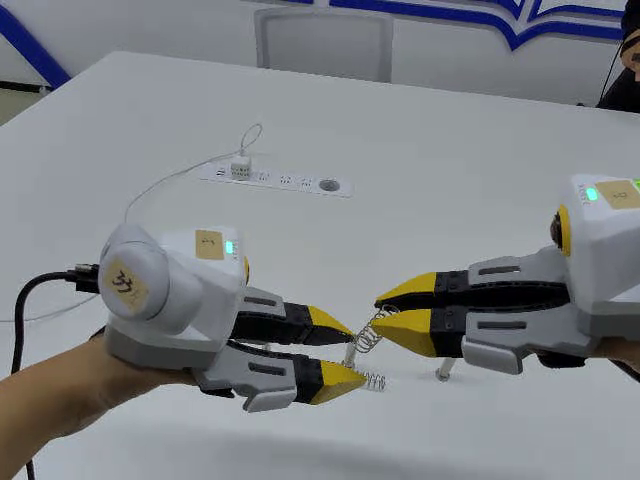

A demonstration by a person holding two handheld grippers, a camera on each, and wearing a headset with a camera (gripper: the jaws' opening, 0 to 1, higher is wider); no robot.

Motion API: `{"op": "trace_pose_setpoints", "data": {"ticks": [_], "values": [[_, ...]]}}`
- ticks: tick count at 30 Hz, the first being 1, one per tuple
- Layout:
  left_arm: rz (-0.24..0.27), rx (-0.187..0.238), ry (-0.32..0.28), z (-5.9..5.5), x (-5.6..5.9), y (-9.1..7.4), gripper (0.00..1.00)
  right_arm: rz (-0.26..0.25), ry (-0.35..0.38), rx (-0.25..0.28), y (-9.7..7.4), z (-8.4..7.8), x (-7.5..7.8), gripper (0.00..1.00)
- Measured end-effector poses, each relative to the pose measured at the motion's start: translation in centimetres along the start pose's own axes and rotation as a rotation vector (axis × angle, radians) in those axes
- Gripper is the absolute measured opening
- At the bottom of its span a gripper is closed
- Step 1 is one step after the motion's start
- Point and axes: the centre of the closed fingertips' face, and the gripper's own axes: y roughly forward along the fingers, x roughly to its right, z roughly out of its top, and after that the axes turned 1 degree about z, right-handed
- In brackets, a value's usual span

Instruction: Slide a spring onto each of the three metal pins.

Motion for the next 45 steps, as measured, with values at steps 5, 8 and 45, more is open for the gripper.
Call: {"op": "trace_pose_setpoints", "data": {"ticks": [5,8,45], "values": [[0.028,0.005,-0.003,0.2,-0.7,-0.6,0.29,-0.036,-0.01,0.002,-0.8,0.3,0.9,0.1],[0.049,0.011,-0.009,0.3,-1.1,-1.1,0.32,-0.063,-0.01,0.003,-1.4,0.3,1.7,0.1],[0.263,-0.061,-0.086,-3.8,-5.4,-4.1,0.86,-0.353,0.152,-0.138,-6.0,-10.1,10.7,0.1]]}}
